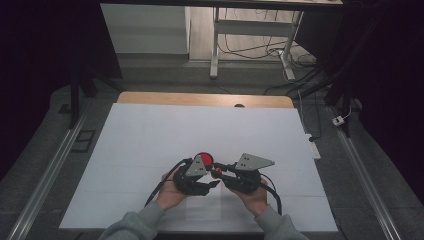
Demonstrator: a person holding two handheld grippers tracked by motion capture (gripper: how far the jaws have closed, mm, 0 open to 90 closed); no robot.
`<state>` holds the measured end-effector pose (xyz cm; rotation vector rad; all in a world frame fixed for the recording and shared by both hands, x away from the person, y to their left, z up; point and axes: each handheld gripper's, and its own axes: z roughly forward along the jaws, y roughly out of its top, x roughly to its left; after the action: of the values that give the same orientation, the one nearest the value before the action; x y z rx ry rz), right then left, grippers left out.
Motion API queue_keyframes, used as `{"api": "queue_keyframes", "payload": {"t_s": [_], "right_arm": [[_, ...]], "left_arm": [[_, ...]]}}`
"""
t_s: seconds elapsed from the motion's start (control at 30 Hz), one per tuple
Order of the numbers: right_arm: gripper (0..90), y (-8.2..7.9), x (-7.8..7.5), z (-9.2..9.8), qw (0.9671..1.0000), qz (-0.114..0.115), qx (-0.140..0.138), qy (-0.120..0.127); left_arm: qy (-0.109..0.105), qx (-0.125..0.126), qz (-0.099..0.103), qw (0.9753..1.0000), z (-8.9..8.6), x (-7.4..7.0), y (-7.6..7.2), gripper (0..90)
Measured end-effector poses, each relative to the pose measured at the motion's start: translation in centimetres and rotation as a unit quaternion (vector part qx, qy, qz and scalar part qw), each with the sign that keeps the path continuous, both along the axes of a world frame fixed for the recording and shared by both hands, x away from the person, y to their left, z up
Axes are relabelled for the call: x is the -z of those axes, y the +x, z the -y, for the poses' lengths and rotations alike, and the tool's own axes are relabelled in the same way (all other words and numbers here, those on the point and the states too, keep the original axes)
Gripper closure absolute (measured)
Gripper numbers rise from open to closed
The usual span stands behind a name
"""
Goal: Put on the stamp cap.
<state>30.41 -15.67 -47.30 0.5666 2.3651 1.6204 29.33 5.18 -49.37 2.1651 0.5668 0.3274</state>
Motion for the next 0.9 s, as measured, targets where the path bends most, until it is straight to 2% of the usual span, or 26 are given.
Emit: {"api": "queue_keyframes", "payload": {"t_s": [0.33,0.57,0.9], "right_arm": [[72.2,0.1,-0.1,0.2,1.0,0.001,0.004,0.002],[72.2,0.2,-0.2,0.4,0.9999,0.003,0.01,0.004],[72.1,0.3,-0.4,0.8,0.9999,0.006,0.015,0.005]], "left_arm": [[-0.004,-0.011,-0.01,0.9999,-1.1,-0.2,0.1,30.9],[-0.013,-0.03,-0.017,0.9993,-2.3,-0.4,-0.2,25.2],[-0.022,-0.048,-0.026,0.9983,-4.7,-0.9,-0.7,23.1]]}}
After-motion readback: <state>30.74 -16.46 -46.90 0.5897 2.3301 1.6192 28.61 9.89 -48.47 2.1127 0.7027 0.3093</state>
